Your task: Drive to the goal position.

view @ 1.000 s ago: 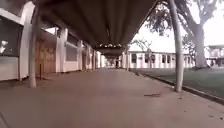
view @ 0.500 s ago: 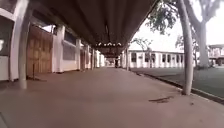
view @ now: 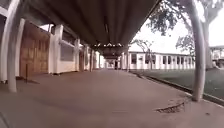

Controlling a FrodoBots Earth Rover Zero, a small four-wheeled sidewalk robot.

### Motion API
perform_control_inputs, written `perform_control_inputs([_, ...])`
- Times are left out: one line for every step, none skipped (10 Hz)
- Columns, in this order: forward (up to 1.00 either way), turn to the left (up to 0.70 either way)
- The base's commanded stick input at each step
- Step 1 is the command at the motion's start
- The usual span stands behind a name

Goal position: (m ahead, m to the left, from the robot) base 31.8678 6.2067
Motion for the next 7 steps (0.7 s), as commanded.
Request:
perform_control_inputs([0.70,0.00])
perform_control_inputs([0.70,0.00])
perform_control_inputs([0.70,0.00])
perform_control_inputs([0.70,0.00])
perform_control_inputs([0.70,0.00])
perform_control_inputs([0.70,0.00])
perform_control_inputs([0.70,0.00])
